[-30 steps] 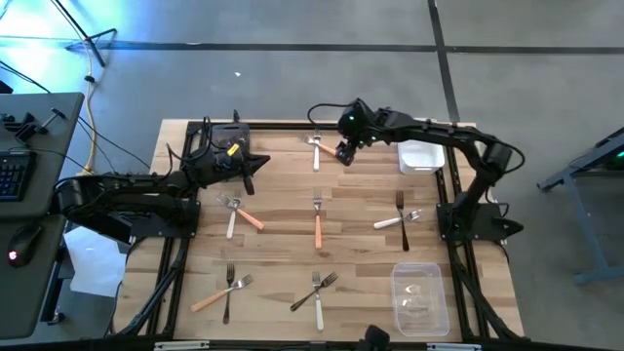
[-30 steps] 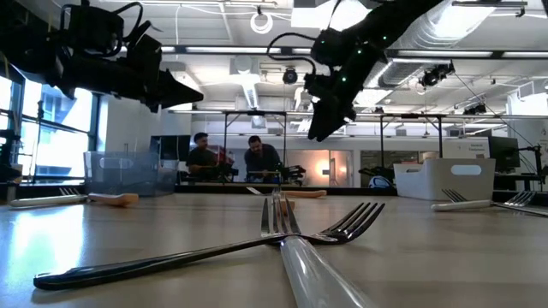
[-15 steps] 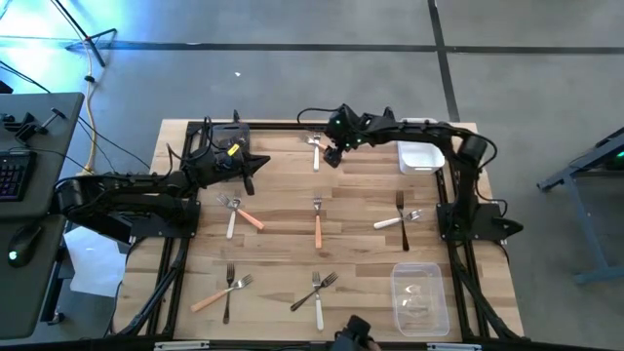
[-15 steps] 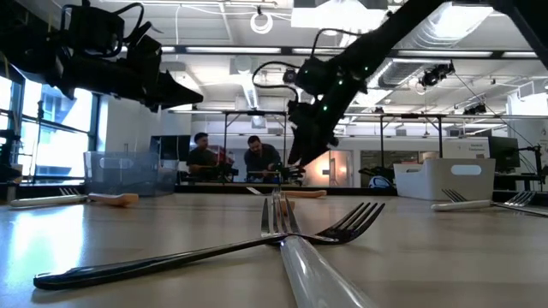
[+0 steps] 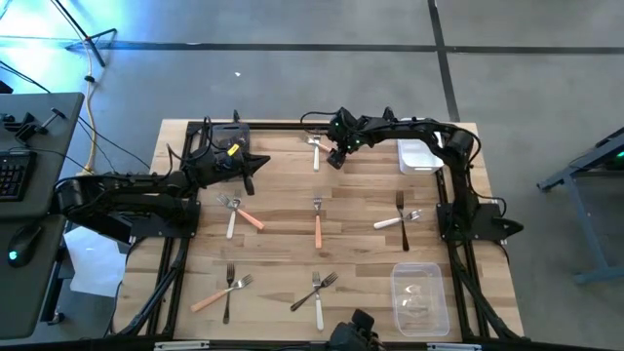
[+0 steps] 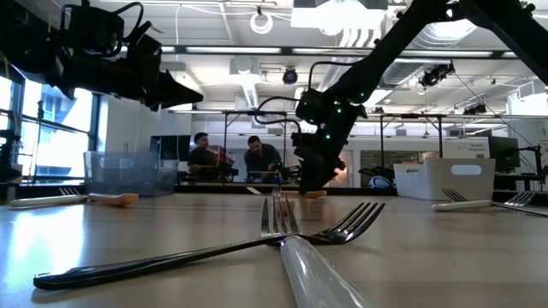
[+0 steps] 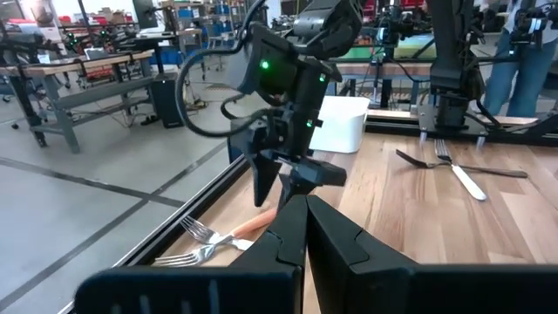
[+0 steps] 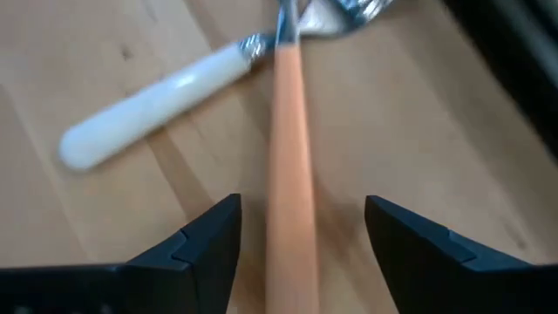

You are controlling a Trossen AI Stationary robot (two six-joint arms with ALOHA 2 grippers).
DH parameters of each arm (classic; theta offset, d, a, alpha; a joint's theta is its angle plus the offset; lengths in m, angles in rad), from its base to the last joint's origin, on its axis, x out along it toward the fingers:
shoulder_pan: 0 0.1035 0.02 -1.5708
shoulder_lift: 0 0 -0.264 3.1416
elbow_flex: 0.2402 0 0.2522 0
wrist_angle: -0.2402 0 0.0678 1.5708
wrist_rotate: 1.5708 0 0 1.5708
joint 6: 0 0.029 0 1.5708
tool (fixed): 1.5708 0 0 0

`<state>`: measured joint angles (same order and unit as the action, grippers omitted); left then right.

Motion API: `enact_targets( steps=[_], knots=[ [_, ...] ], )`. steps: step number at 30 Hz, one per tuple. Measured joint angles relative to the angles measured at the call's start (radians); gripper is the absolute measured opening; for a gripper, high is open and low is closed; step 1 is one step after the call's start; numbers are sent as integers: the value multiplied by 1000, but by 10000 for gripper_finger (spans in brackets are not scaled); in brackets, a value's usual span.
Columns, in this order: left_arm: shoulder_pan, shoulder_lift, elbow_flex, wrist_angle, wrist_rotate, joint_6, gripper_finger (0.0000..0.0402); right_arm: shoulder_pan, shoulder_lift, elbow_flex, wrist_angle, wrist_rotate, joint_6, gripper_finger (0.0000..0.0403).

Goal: Sort silverware by color (type)
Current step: Put the top orange fork into the white bin

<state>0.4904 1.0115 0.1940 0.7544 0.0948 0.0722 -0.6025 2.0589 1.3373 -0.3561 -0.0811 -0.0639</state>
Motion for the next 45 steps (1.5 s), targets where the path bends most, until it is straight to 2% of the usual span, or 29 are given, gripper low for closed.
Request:
enact_targets(
  steps=[9, 14, 25, 30, 34, 40, 45],
  knots=[
    [0, 0, 0, 0, 0, 13, 0, -6, -6, 2, -136, 2, -7, 168],
    [0, 0, 0, -1, 0, 10, 0, -11, -6, 1, -160, 12, 12, 147],
    [0, 0, 0, -2, 0, 8, 0, -19, -14, -1, -222, 35, 41, 68],
    [0, 0, 0, -2, 0, 10, 0, -19, -40, -7, -297, 35, 80, 67],
    [0, 0, 0, -2, 0, 10, 0, -15, -69, -10, -431, 14, 118, 72],
    [0, 0, 0, -2, 0, 10, 0, 16, -97, -10, -591, 70, 166, 72],
    [0, 0, 0, -2, 0, 10, 0, 34, -123, -10, -607, 91, 198, 73]
  ],
)
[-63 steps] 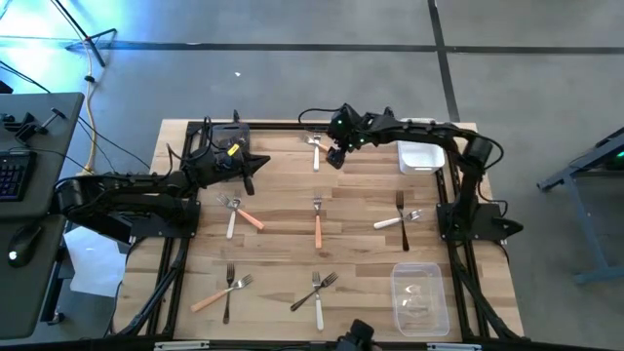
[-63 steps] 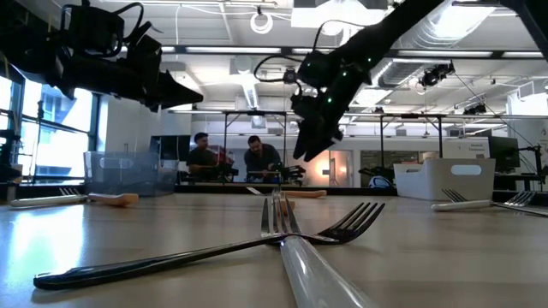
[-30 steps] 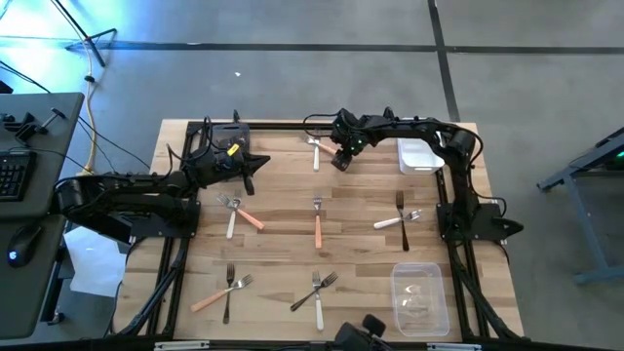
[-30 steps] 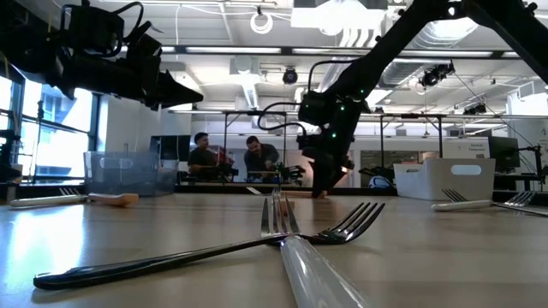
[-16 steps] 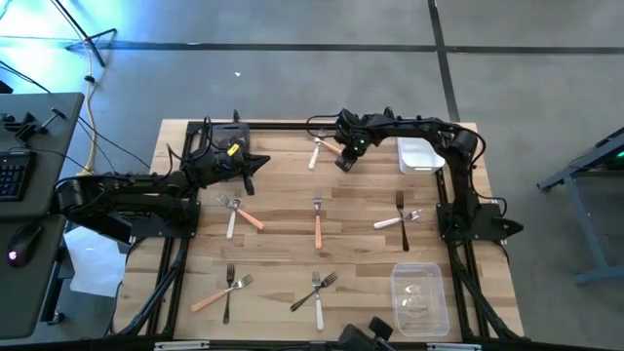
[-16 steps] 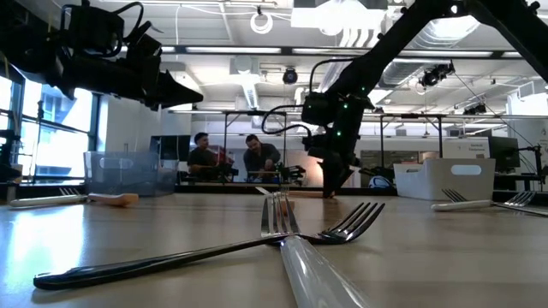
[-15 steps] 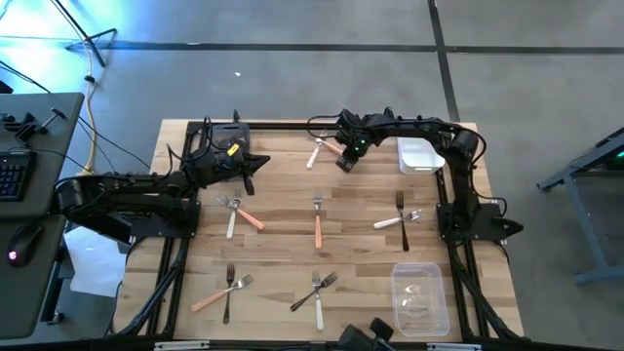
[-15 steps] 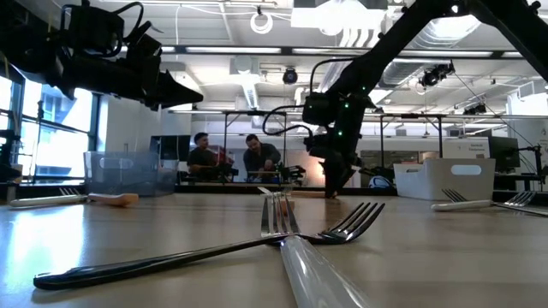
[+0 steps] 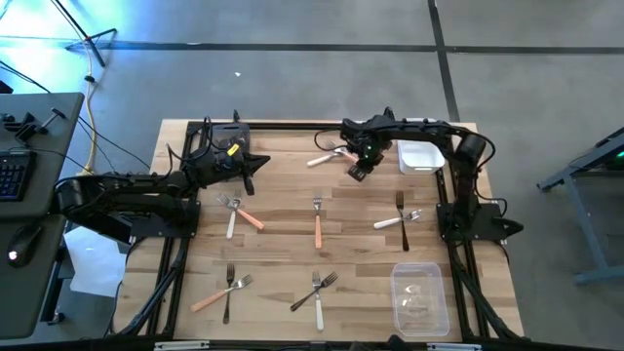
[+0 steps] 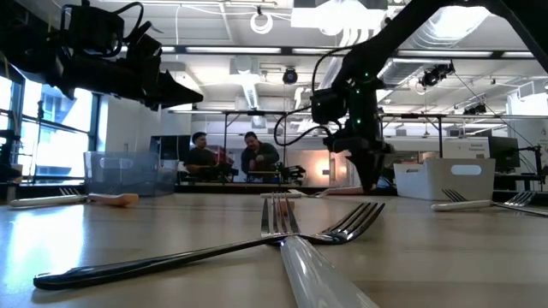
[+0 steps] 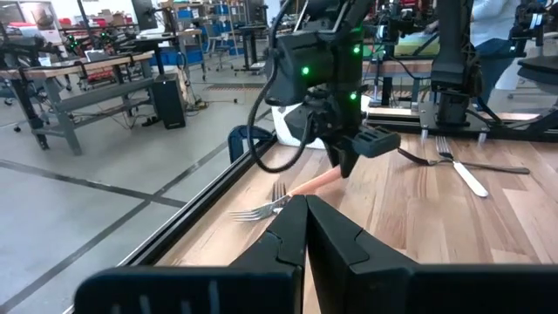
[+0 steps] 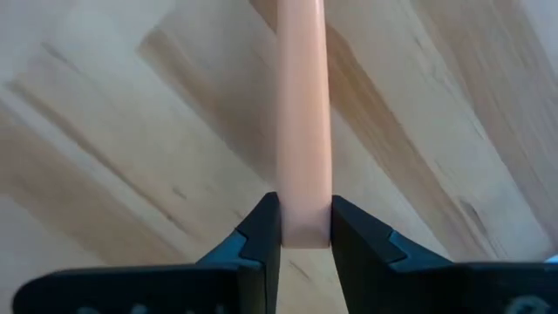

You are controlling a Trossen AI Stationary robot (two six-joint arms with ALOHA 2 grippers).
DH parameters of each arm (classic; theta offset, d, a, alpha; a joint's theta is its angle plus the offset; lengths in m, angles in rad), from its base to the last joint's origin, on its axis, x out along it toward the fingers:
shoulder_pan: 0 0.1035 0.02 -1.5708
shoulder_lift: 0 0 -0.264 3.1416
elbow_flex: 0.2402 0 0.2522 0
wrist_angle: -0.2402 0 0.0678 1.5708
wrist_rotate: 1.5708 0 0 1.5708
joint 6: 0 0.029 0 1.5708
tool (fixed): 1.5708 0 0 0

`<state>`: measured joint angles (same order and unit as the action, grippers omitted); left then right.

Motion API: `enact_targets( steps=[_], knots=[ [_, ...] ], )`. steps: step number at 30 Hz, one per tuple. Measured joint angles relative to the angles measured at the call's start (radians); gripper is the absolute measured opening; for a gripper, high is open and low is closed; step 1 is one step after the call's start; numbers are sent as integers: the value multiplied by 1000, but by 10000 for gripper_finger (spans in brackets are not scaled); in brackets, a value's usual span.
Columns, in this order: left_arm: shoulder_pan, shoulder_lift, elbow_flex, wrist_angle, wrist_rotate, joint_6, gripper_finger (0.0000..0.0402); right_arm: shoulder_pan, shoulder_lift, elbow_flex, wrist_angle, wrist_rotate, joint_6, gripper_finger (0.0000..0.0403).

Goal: Sort silverware by color (type)
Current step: Put the top orange fork into the white bin

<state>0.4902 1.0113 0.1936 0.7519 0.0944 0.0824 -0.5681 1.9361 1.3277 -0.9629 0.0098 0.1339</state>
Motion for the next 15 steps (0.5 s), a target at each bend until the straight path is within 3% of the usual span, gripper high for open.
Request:
enact_targets(
  steps=[9, 15],
  knots=[
    [0, 0, 0, 0, 0, 0, 0, 4, -140, 2, 56, 0, 21, 73],
    [0, 0, 0, 0, 0, 0, 0, -20, -297, 3, -46, 36, 124, 73]
  ],
)
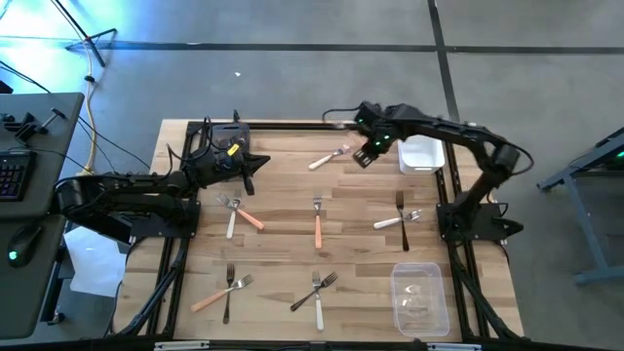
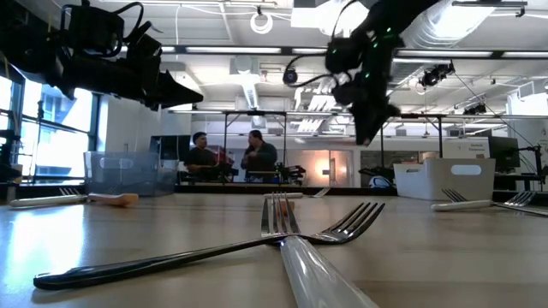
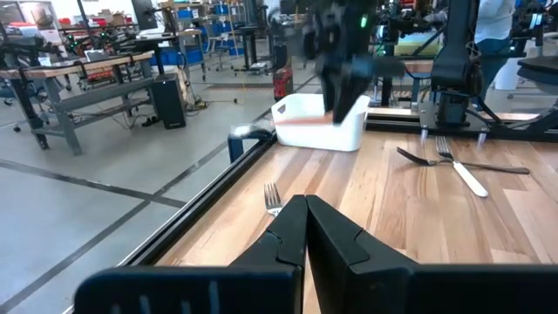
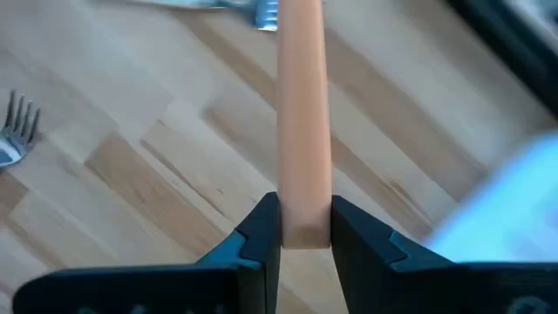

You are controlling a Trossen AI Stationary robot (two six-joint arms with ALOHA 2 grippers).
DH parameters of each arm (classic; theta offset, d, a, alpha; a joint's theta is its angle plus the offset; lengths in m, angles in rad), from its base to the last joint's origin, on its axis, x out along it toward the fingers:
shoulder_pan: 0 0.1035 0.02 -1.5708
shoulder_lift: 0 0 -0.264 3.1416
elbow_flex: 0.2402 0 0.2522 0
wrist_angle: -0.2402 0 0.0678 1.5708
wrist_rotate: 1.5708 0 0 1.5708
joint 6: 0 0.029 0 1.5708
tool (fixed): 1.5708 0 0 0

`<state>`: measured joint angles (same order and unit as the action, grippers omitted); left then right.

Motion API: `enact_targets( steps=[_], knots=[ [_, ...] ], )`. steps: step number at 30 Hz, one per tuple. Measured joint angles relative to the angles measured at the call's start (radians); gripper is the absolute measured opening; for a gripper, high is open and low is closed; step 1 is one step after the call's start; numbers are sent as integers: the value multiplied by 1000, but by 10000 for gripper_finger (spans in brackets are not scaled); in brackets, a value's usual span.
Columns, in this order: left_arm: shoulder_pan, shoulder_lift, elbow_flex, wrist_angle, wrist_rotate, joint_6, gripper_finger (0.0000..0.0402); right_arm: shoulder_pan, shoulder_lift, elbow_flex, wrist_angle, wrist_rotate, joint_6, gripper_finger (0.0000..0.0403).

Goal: Sort silverware by color (type)
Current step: Put the top orange fork into the white bin

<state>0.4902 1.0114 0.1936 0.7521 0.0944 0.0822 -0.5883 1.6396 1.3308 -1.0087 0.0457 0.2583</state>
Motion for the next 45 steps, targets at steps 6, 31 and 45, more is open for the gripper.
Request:
enact_targets(
  steps=[6, 31, 45],
  knots=[
    [0, 0, 0, 0, 0, -2, 0, -73, -166, 2, -205, 71, 146, 73],
    [0, 0, 0, 1, 0, -2, 0, -434, -430, -488, -106, 3, 33, 73],
    [0, 0, 0, 1, 0, -1, 0, -512, -371, -474, -82, -31, -16, 73]
  ],
)
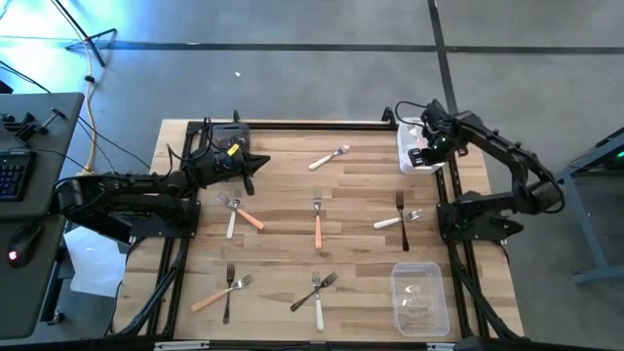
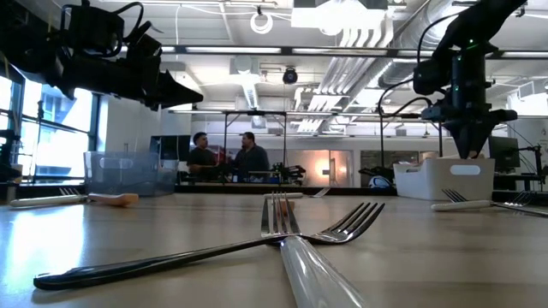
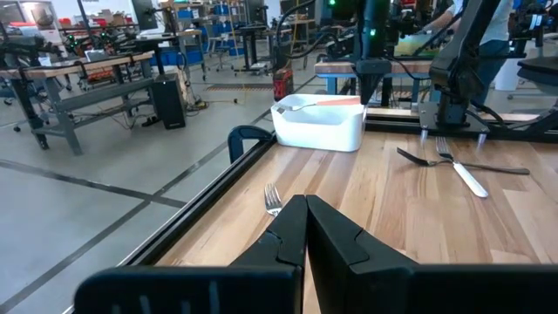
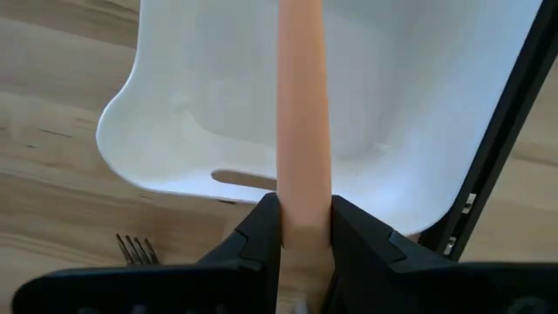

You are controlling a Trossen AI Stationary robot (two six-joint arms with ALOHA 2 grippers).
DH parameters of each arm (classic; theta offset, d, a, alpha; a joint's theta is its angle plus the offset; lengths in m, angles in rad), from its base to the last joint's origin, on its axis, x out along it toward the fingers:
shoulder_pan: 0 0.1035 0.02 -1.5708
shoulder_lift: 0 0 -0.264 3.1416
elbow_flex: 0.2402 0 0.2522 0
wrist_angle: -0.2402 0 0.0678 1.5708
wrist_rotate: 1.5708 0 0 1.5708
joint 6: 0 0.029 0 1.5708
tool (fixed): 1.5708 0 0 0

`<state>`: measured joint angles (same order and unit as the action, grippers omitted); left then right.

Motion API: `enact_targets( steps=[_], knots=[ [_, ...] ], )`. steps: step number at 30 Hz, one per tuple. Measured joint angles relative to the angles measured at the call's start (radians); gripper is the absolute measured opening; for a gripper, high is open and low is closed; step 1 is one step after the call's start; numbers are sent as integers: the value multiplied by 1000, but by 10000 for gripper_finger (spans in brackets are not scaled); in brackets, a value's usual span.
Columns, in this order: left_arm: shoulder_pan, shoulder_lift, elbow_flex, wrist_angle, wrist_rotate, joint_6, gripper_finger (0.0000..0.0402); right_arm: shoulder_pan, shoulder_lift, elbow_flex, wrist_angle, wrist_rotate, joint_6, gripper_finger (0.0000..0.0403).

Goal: Sort silverware by color (type)
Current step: Put the top orange fork into the white bin

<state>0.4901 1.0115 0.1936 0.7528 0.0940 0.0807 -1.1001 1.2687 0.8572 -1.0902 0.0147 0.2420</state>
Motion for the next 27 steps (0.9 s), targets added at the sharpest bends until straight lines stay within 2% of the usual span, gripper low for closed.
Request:
enact_targets(
  steps=[9, 17, 27],
  knots=[
    [0, 0, 0, 0, 0, 1, 0, -7, 5, 53, -83, 9, -60, 73],
    [0, 0, 0, 0, 0, 1, 0, -1, 35, 42, -77, 89, -57, 73],
    [0, 0, 0, 0, 0, 2, 0, 2, 37, 42, -21, 84, 73, 73]
  ],
)
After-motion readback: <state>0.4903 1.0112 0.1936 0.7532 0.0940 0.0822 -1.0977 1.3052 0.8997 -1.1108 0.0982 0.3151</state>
